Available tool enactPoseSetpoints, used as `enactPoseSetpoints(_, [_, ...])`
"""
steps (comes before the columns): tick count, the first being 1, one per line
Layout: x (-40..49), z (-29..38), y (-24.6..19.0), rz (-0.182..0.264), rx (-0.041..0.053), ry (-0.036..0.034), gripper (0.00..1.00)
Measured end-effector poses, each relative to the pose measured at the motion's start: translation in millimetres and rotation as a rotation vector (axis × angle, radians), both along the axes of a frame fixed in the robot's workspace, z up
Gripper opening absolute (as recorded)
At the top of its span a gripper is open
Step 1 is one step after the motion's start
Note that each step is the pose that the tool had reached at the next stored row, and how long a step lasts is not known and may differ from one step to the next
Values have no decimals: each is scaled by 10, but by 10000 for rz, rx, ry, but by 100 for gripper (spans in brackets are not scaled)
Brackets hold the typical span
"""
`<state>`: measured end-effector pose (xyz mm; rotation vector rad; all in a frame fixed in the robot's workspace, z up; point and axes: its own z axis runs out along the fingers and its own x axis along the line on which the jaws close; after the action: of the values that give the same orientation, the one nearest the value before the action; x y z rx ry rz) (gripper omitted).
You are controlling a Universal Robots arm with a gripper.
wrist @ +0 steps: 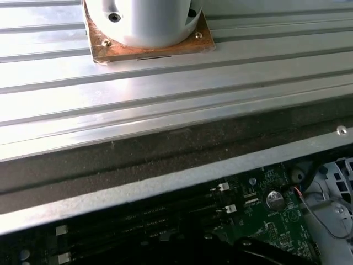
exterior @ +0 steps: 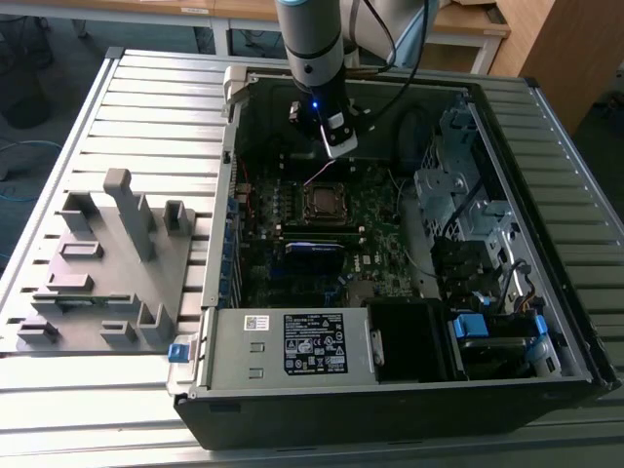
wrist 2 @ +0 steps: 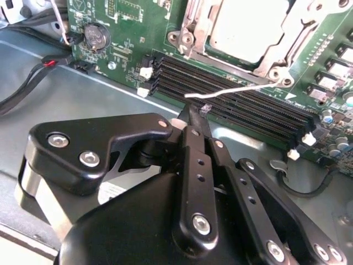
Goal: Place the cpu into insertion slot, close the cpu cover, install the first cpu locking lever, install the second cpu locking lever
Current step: 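Install the first cpu locking lever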
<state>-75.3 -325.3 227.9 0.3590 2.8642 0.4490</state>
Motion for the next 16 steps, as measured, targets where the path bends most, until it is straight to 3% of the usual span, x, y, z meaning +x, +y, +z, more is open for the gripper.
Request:
enactPoseSetpoints(9, [-21,0,-58,-4,0,-16,10])
enactPoseSetpoints(16, [-22,-27,-60,-7,0,-17,10])
